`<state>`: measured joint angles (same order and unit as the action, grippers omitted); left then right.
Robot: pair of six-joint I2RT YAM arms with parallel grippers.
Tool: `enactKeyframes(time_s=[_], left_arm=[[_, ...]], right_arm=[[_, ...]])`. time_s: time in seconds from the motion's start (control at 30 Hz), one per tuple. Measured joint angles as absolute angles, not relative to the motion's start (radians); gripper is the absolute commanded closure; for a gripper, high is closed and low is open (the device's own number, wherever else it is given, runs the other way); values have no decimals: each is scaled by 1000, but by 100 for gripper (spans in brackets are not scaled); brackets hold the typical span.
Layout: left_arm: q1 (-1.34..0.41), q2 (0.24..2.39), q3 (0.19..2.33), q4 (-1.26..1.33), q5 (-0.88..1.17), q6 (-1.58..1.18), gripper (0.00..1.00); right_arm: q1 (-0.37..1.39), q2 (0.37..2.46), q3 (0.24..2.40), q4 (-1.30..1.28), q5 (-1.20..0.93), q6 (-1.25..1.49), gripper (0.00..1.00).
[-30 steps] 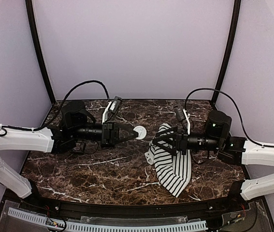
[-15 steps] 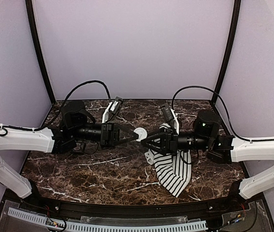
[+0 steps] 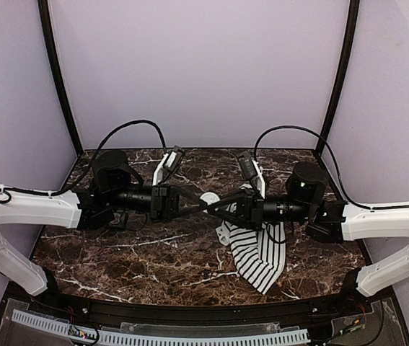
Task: Remove the brooch from the garment
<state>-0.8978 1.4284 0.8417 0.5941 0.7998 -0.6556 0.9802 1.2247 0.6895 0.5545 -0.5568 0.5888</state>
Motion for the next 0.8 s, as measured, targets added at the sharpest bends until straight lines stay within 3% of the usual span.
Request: enactKeyframes(time_s=[0.13, 0.3, 0.8], left_arm=[[-901, 1428, 842, 590, 805, -650, 99], [-900, 1426, 842, 582, 807, -632, 99], [-903, 1415, 843, 507, 748, -558, 99]], right_arm=[[980, 1231, 690, 553, -550, 593, 93], [979, 1232, 690, 552, -542, 610, 100], [980, 1240, 690, 519, -475, 677, 100]])
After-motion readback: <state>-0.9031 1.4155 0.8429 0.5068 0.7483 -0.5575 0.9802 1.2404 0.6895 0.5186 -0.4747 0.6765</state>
